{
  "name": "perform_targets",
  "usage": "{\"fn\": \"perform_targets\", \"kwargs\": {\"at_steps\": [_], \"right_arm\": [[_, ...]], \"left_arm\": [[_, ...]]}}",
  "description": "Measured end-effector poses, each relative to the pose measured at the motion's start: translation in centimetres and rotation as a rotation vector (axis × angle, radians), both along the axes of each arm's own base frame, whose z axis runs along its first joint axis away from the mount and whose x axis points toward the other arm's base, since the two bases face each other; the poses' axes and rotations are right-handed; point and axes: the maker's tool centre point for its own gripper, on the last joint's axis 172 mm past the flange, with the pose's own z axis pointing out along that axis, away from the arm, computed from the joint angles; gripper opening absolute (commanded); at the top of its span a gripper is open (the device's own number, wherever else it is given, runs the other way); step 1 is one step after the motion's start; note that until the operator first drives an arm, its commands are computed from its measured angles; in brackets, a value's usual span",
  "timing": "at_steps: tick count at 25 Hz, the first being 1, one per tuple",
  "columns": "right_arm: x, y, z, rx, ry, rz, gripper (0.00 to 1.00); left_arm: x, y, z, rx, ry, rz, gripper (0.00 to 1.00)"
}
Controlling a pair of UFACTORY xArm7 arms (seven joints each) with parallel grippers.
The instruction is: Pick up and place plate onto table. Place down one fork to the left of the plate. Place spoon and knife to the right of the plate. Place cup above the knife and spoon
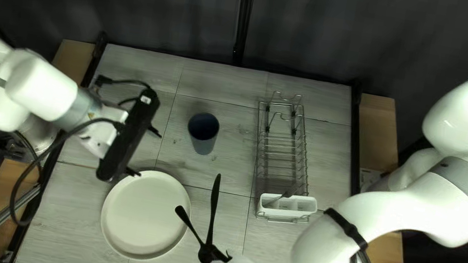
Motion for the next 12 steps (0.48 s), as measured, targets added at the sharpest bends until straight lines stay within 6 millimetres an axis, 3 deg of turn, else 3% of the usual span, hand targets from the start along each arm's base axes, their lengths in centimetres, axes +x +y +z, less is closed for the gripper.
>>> {"fn": "perform_targets", "kwargs": {"at_steps": [4, 12], "right_arm": [[0.0, 0.0, 0.0, 0.000, 0.000, 0.000, 0.00], [0.0, 0.0, 0.0, 0.000, 0.000, 0.000, 0.00]], "left_arm": [[1.6, -1.7, -1.1, -0.025, 0.008, -0.031, 1.00], [2.2, -1.7, -0.7, -0.061, -0.008, -0.020, 1.00]]}}
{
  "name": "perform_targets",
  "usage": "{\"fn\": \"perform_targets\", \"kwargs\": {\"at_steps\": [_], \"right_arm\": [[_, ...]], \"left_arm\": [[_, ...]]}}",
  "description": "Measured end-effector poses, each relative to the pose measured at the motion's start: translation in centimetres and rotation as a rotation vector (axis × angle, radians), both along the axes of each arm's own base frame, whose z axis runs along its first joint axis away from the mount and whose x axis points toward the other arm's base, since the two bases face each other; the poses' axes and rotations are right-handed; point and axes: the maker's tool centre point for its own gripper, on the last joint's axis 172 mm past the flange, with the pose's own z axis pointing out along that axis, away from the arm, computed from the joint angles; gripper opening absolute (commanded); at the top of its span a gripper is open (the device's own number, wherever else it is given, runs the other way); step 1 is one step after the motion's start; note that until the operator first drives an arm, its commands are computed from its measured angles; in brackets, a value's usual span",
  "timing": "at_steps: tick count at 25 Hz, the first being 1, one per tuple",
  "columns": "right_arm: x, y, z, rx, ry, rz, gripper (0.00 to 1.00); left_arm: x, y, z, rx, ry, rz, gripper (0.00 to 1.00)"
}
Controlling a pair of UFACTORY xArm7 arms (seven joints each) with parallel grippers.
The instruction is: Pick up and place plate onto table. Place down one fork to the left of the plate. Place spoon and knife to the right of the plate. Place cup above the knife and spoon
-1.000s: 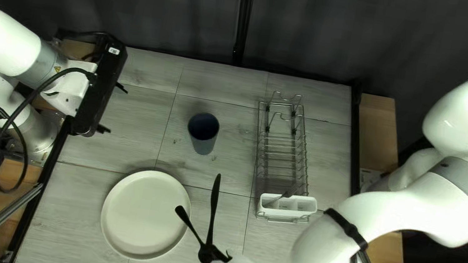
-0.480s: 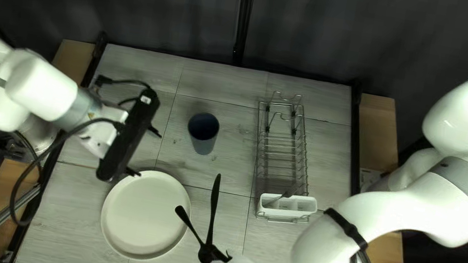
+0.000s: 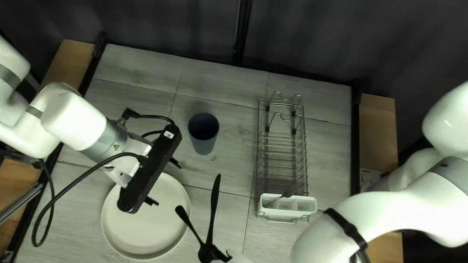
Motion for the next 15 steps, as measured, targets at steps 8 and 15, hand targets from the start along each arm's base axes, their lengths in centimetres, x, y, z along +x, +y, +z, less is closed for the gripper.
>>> {"fn": "perform_targets", "kwargs": {"at_steps": [8, 15], "right_arm": [[0.0, 0.0, 0.0, 0.000, 0.000, 0.000, 0.00], [0.0, 0.0, 0.0, 0.000, 0.000, 0.000, 0.00]], "left_arm": [[3.2, -3.8, 0.2, -0.046, -0.068, -0.029, 1.00], [4.8, -5.3, -0.2, -0.068, -0.098, -0.088, 1.00]]}}
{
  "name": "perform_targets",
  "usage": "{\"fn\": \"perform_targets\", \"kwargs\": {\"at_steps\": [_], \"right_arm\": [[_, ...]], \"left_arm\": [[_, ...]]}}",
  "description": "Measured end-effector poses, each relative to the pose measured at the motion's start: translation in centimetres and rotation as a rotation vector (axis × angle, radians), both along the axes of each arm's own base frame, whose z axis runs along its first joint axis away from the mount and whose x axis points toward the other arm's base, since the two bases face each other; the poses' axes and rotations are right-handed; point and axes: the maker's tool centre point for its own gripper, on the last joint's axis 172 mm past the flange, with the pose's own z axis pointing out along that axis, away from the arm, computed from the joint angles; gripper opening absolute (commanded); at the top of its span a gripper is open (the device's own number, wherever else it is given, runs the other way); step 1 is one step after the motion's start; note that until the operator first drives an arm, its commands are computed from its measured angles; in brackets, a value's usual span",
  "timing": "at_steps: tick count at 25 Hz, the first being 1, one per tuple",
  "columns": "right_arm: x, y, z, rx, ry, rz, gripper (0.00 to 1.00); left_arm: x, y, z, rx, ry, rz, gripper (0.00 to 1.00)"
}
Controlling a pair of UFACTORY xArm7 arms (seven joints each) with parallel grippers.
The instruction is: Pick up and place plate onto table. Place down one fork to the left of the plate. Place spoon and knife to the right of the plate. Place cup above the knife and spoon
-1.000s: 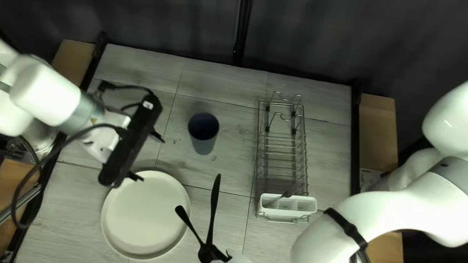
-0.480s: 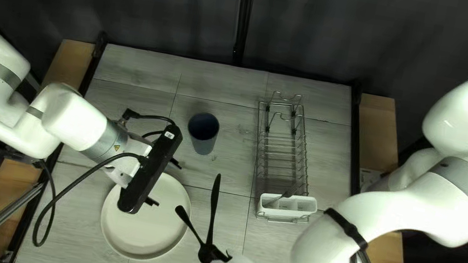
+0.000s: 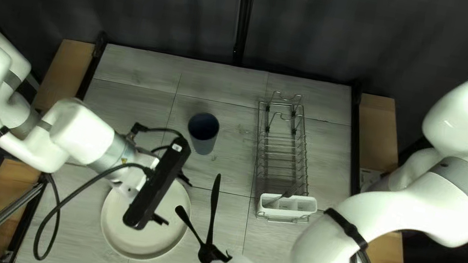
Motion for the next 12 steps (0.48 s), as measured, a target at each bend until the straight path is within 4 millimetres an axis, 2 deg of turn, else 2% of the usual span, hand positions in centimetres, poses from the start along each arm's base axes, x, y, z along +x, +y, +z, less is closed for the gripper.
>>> {"fn": "perform_targets", "kwargs": {"at_steps": [12], "right_arm": [[0.0, 0.0, 0.0, 0.000, 0.000, 0.000, 0.00]], "left_arm": [[1.7, -1.6, -2.1, -0.072, -0.026, -0.095, 1.00]]}}
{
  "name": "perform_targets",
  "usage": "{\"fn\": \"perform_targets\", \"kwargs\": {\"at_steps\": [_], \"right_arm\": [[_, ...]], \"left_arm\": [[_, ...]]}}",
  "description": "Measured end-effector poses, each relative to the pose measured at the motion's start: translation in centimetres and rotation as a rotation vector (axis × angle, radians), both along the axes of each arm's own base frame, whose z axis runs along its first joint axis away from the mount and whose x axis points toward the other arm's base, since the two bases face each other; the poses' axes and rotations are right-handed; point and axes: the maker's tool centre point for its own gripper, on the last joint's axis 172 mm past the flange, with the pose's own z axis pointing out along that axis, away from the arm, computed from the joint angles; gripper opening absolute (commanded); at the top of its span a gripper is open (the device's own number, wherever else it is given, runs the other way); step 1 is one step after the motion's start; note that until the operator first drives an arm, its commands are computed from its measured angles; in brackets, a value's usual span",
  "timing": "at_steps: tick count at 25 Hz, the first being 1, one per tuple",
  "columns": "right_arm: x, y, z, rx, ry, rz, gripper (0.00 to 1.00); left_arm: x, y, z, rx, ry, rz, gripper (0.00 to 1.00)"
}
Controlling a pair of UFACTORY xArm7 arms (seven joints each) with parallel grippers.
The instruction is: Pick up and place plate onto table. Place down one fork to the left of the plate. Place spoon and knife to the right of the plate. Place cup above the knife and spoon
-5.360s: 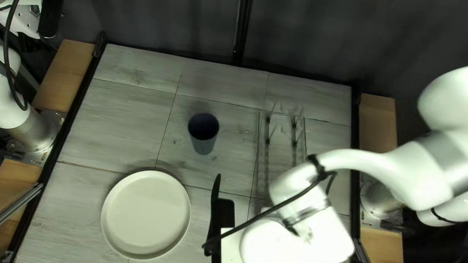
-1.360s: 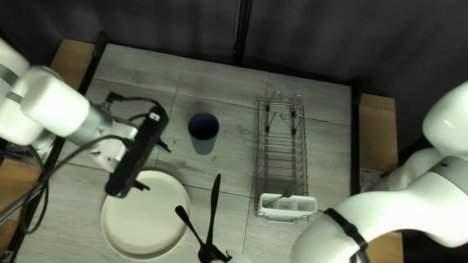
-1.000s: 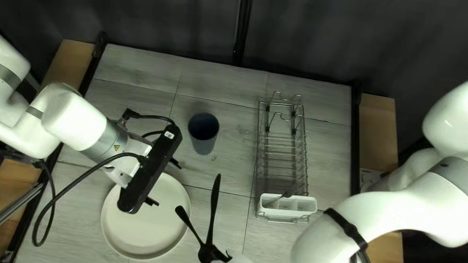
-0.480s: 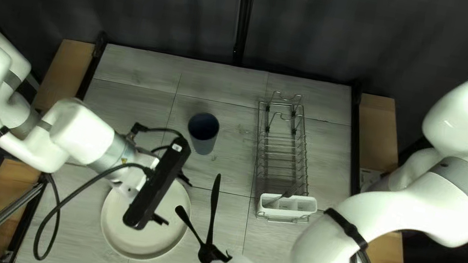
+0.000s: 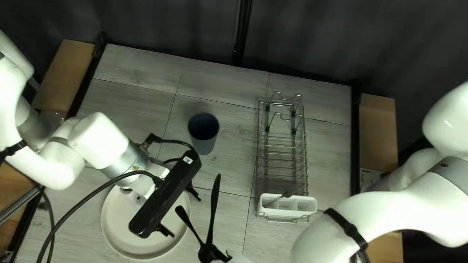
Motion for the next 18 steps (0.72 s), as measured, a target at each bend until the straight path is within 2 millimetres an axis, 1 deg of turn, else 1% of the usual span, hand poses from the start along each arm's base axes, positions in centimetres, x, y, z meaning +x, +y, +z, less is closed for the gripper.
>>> {"fn": "perform_targets", "kwargs": {"at_steps": [11, 12, 13, 14, 15, 18], "right_arm": [[0.00, 0.00, 0.00, 0.000, 0.000, 0.000, 0.00], [0.00, 0.00, 0.00, 0.000, 0.000, 0.000, 0.00], [0.00, 0.00, 0.00, 0.000, 0.000, 0.000, 0.00], [0.00, 0.00, 0.00, 0.000, 0.000, 0.000, 0.00], [0.00, 0.00, 0.00, 0.000, 0.000, 0.000, 0.00], [0.00, 0.00, 0.00, 0.000, 0.000, 0.000, 0.00]], "left_arm": [[-0.15, -0.29, 0.09, -0.004, 0.001, -0.027, 1.00], [-0.13, -0.29, 0.08, -0.004, 0.001, -0.028, 0.88], [-0.12, -0.30, 0.08, -0.004, 0.002, -0.028, 0.69], [-0.12, -0.30, 0.08, -0.004, 0.002, -0.029, 0.06], [-0.12, -0.30, 0.07, -0.004, 0.002, -0.029, 0.00], [-0.12, -0.31, 0.07, -0.004, 0.002, -0.029, 0.00]]}}
